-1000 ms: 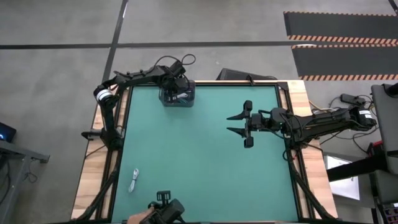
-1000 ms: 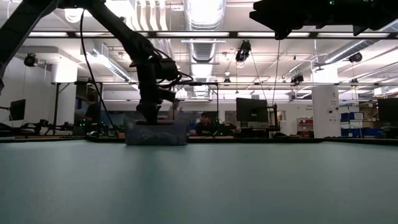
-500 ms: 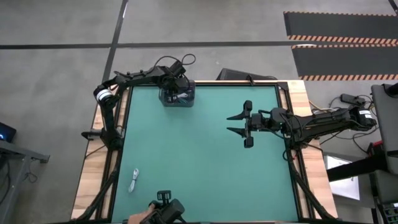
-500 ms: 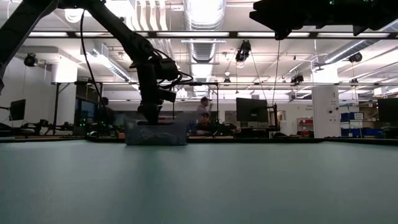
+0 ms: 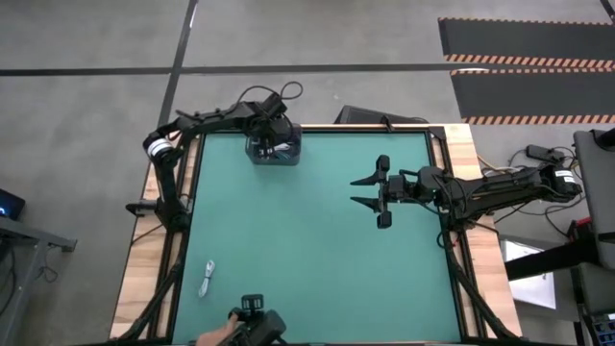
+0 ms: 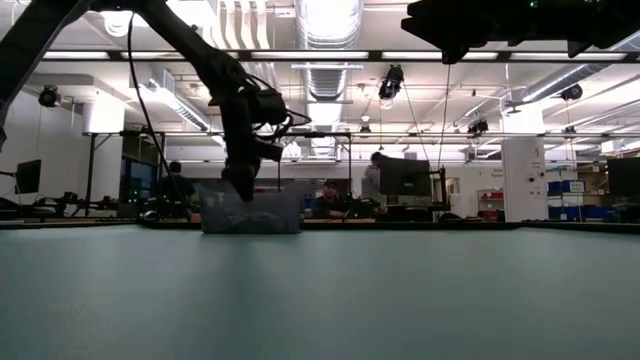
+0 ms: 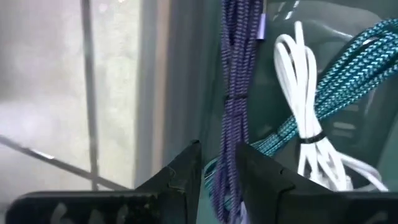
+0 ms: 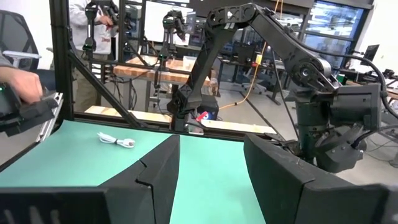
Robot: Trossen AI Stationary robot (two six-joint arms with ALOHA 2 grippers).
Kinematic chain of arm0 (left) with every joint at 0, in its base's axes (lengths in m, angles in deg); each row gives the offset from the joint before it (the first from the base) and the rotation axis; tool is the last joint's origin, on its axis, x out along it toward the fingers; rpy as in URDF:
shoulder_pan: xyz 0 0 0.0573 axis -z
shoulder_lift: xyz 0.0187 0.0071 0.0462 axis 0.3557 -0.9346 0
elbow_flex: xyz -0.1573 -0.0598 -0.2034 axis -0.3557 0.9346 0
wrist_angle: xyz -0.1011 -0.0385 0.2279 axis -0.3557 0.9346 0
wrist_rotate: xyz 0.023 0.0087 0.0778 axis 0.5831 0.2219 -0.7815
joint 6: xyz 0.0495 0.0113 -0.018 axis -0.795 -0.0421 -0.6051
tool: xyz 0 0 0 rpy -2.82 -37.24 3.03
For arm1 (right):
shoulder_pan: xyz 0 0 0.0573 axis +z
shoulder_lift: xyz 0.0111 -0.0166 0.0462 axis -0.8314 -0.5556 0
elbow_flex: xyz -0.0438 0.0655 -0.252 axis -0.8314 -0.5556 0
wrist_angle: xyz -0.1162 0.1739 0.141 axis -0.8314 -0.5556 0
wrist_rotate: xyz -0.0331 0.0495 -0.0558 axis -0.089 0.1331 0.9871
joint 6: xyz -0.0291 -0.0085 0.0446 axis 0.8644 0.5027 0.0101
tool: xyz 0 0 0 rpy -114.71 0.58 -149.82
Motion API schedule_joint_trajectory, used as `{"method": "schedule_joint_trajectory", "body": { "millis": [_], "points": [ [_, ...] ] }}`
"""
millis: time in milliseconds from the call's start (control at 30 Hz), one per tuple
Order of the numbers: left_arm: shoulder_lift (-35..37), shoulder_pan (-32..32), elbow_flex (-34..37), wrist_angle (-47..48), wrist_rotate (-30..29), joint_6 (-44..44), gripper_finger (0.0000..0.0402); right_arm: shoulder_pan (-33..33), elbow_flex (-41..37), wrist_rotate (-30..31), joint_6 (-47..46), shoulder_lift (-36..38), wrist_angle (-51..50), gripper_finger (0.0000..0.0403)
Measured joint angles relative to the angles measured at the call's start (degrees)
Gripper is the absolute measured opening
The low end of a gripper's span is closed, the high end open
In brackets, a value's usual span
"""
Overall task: Pick and place USB-C Cables
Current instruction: Put the light blue charger cable into the bin
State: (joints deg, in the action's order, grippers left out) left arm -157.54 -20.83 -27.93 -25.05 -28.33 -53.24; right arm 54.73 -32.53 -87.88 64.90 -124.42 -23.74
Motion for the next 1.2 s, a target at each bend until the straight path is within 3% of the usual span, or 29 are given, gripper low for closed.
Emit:
{"method": "schedule_joint_trajectory", "body": {
  "millis": [300, 633, 1200],
  "points": [
    [6.39, 2.98, -0.02, 0.08, -1.27, 1.38, 0.0082, 0.00, 0.00, 0.00, 0.10, 0.00, 0.02, 0.0171],
    [14.72, 11.88, -0.02, 0.69, -0.66, 23.45, 0.0082, 0.00, 0.00, 0.00, 0.21, 0.00, 0.03, 0.0171],
    [17.67, 31.10, 0.19, 11.86, -0.37, 43.09, 0.0082, 0.00, 0.00, 0.00, 0.23, 0.00, 0.02, 0.0171]
  ]
}}
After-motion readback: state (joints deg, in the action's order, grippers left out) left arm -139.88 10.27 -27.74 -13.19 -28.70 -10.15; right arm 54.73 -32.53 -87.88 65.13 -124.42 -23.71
